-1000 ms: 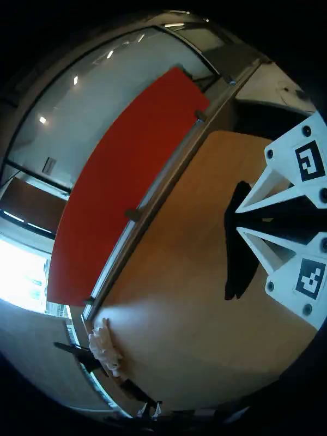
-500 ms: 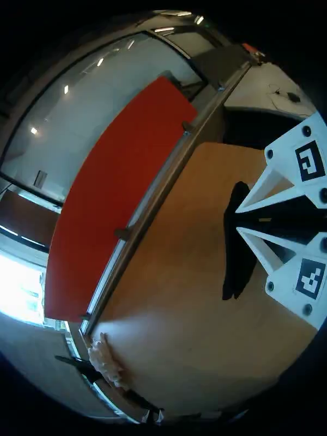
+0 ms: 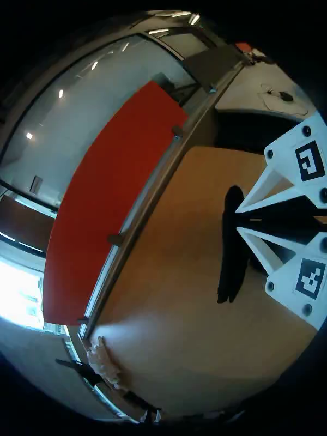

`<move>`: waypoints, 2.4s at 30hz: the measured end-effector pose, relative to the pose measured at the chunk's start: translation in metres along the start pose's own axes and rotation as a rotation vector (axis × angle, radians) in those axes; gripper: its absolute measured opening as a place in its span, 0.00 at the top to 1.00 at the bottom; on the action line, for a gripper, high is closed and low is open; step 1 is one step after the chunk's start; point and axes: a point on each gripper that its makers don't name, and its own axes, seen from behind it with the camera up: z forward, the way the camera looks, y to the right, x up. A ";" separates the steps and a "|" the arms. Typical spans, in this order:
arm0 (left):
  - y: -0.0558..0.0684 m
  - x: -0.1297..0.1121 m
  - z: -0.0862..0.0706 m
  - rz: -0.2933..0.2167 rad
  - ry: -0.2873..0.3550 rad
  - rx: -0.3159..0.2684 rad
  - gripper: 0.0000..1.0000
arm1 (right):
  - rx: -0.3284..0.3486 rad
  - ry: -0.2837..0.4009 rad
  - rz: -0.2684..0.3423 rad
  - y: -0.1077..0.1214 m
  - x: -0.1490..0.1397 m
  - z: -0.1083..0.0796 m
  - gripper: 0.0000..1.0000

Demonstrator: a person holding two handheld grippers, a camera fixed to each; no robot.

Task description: Fold towel

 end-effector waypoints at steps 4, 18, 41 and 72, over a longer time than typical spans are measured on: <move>0.001 0.001 -0.001 0.002 0.000 -0.001 0.00 | -0.009 -0.020 0.026 0.002 -0.024 -0.009 0.95; 0.005 -0.001 -0.002 0.013 -0.006 -0.010 0.00 | -0.041 -0.136 0.153 -0.003 -0.128 -0.030 0.95; 0.002 -0.007 -0.008 0.007 -0.010 -0.001 0.00 | -0.056 -0.233 0.220 -0.013 -0.192 -0.032 0.95; 0.000 -0.011 -0.008 0.008 -0.017 0.000 0.00 | -0.087 -0.290 0.258 -0.013 -0.217 -0.027 0.89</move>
